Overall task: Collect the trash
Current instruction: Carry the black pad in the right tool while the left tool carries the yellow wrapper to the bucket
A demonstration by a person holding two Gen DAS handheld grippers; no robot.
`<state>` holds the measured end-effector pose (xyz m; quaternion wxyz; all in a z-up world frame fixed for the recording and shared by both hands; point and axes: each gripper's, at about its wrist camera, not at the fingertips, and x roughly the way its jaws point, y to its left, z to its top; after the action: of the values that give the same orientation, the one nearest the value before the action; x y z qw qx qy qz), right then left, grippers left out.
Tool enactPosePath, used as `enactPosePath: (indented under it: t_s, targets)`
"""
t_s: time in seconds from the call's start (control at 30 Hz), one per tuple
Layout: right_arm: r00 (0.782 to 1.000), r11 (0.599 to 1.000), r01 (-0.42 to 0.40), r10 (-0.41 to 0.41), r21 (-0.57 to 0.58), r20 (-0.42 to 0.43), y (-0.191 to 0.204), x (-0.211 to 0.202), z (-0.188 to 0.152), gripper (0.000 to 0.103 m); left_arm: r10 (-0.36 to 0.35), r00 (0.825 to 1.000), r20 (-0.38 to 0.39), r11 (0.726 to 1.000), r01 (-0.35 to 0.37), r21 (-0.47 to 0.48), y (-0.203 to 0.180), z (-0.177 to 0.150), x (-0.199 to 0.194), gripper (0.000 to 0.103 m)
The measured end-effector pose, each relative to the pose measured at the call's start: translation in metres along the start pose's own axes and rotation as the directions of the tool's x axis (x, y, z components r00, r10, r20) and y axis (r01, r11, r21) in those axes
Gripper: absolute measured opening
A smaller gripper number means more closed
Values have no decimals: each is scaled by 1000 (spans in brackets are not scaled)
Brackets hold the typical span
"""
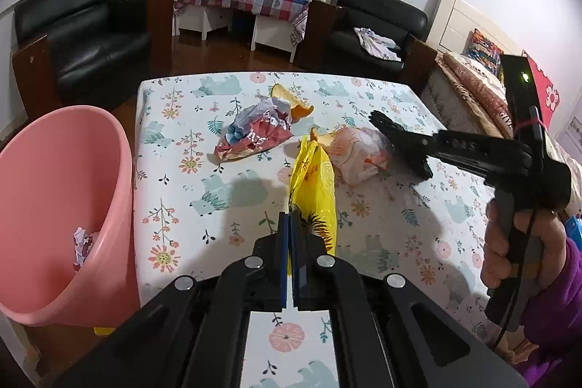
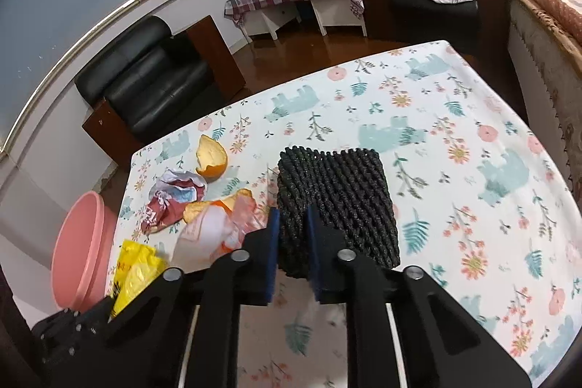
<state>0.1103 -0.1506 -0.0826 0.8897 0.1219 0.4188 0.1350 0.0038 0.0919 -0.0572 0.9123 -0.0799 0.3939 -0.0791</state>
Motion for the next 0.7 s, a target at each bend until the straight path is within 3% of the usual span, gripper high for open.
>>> enactPosePath:
  t_s: [0.3,0.7]
  targets:
    - [998,998,-32,34,-52,53,1,-36,-5,12,18,999,45,999,-16,-30,-8,4,-17,1]
    - [981,980,-105,130,-169,142,36,-84,-11,12,63,989,132,992,-48,-117,-2,9,-52,1]
